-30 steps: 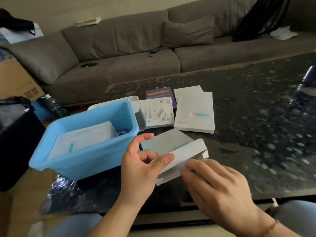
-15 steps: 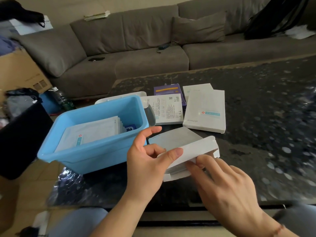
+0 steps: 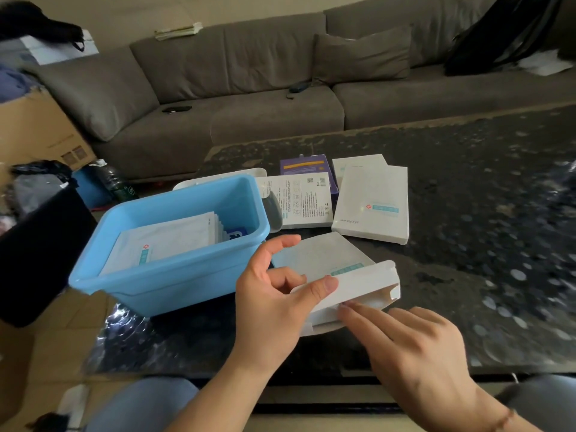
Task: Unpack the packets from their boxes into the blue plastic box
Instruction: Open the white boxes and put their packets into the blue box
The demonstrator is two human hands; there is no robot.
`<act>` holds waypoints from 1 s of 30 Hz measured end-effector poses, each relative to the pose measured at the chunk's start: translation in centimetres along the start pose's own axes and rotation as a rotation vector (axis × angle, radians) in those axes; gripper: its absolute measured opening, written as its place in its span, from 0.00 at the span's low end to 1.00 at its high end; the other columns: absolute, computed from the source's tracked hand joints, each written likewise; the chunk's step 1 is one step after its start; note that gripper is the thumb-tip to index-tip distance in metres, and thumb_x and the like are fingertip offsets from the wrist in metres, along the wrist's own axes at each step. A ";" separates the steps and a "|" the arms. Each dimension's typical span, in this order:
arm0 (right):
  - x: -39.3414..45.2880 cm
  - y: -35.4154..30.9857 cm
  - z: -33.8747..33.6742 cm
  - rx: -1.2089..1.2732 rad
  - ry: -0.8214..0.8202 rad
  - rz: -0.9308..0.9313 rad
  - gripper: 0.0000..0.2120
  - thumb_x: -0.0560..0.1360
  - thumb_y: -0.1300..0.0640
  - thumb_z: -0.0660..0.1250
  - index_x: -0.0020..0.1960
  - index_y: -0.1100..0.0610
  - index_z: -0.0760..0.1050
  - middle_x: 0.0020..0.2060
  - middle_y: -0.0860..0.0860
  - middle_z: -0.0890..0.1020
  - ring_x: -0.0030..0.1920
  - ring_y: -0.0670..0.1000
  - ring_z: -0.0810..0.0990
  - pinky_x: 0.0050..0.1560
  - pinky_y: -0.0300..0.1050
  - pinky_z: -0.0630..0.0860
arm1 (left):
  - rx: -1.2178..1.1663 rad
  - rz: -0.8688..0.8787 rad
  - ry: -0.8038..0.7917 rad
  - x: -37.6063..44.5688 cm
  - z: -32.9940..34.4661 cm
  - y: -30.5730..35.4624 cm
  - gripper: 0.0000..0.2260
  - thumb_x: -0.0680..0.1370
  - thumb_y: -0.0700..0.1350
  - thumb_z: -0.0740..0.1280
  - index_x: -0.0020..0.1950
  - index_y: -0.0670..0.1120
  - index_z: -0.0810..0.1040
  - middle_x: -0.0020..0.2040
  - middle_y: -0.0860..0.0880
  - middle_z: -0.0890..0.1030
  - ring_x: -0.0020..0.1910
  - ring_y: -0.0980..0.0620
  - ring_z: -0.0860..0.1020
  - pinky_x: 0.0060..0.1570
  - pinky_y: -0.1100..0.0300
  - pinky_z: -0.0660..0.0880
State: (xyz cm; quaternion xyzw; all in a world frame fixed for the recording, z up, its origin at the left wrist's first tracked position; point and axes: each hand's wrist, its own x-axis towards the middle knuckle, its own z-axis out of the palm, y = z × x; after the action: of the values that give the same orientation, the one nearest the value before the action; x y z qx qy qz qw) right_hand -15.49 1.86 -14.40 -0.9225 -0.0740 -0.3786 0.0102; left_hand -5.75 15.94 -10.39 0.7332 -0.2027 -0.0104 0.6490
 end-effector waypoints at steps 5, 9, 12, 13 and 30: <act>-0.3 0.5 -0.3 -0.029 0.017 -0.053 0.12 0.73 0.65 0.63 0.44 0.56 0.84 0.37 0.48 0.84 0.26 0.54 0.72 0.21 0.44 0.67 | -0.021 -0.018 -0.033 0.1 -0.1 -0.5 0.26 0.65 0.47 0.80 0.60 0.56 0.75 0.28 0.43 0.79 0.30 0.46 0.76 0.50 0.54 0.80; -0.6 0.8 -2.8 -0.041 -0.003 -0.165 0.15 0.76 0.64 0.60 0.39 0.56 0.84 0.37 0.49 0.84 0.24 0.53 0.70 0.21 0.42 0.67 | -0.027 -0.006 -0.077 -0.2 -0.2 -0.5 0.26 0.63 0.51 0.78 0.59 0.56 0.76 0.29 0.41 0.79 0.32 0.47 0.78 0.49 0.56 0.80; -1.5 0.6 -5.0 -0.103 -0.076 -0.206 0.17 0.78 0.64 0.58 0.37 0.54 0.81 0.37 0.46 0.84 0.23 0.50 0.69 0.21 0.38 0.68 | -0.025 -0.007 -0.119 -0.2 -0.3 -0.4 0.25 0.64 0.50 0.78 0.59 0.56 0.75 0.30 0.44 0.81 0.34 0.53 0.81 0.48 0.62 0.80; -2.0 0.6 -5.6 -0.116 -0.108 -0.203 0.16 0.79 0.63 0.57 0.38 0.53 0.79 0.39 0.45 0.85 0.24 0.49 0.71 0.21 0.37 0.69 | -0.009 -0.009 -0.141 -0.3 -0.2 -0.5 0.25 0.65 0.50 0.78 0.59 0.55 0.74 0.30 0.45 0.82 0.36 0.54 0.83 0.48 0.65 0.79; 11.2 3.8 -11.8 0.561 -0.311 0.443 0.08 0.71 0.59 0.75 0.37 0.47 0.81 0.33 0.40 0.83 0.33 0.37 0.79 0.36 0.30 0.73 | -0.241 -0.116 -0.497 -1.2 -1.1 5.7 0.28 0.68 0.74 0.65 0.50 0.51 0.84 0.48 0.59 0.85 0.54 0.47 0.82 0.52 0.64 0.78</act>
State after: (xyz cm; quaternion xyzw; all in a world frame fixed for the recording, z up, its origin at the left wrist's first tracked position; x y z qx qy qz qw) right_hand -15.32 -1.38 1.96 -0.9240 0.0255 -0.1880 0.3321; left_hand -8.20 16.92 -5.11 0.6362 -0.3107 -0.2513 0.6600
